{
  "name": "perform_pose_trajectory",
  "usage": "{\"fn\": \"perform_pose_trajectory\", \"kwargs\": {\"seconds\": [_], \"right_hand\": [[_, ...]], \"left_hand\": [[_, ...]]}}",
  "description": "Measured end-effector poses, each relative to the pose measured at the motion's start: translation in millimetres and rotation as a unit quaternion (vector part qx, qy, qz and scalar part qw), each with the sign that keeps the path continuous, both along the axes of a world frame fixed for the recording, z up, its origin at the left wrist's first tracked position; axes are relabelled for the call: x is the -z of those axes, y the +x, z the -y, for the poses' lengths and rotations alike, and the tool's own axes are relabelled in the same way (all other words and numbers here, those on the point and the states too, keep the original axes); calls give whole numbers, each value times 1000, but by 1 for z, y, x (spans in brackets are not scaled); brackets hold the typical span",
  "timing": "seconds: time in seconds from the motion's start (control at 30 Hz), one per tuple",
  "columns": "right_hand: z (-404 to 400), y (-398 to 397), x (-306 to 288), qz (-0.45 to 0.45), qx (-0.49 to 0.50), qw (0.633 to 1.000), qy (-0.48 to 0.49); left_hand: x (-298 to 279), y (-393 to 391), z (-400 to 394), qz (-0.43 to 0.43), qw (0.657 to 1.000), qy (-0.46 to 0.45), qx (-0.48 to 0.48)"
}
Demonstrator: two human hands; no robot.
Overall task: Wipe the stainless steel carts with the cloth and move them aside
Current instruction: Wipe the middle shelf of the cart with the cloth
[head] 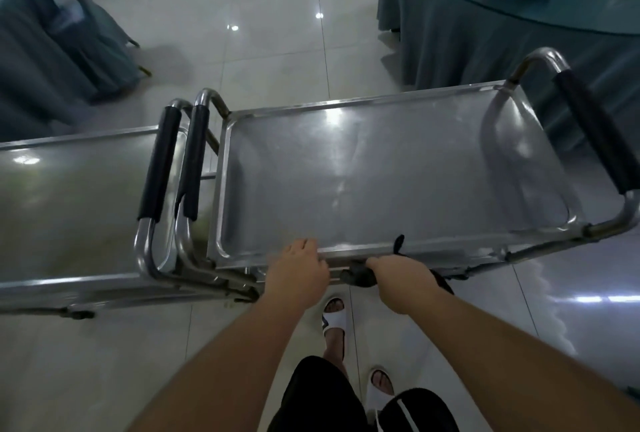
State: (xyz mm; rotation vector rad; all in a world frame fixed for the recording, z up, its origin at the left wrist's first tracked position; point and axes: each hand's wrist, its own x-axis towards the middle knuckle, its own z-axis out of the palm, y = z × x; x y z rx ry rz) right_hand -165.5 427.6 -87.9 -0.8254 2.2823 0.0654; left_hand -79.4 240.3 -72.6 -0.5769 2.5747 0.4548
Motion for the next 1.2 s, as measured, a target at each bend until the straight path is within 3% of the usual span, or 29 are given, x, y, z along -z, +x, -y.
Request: {"fn": "perform_pose_trajectory", "kwargs": {"seconds": [0.2, 0.47, 0.83, 1.2], "right_hand": [[-42, 21, -32, -20, 28, 999, -15], [-23, 57, -49, -19, 48, 999, -8], [67, 141, -9, 25, 131, 991, -21], [102, 152, 47, 41, 103, 994, -15]], "left_hand": [[-14, 64, -27, 64, 998, -8, 19], [-15, 105, -17, 87, 996, 5, 14], [25, 175, 62, 139, 988, 27, 61], [82, 188, 82, 178, 984, 0, 7]]}}
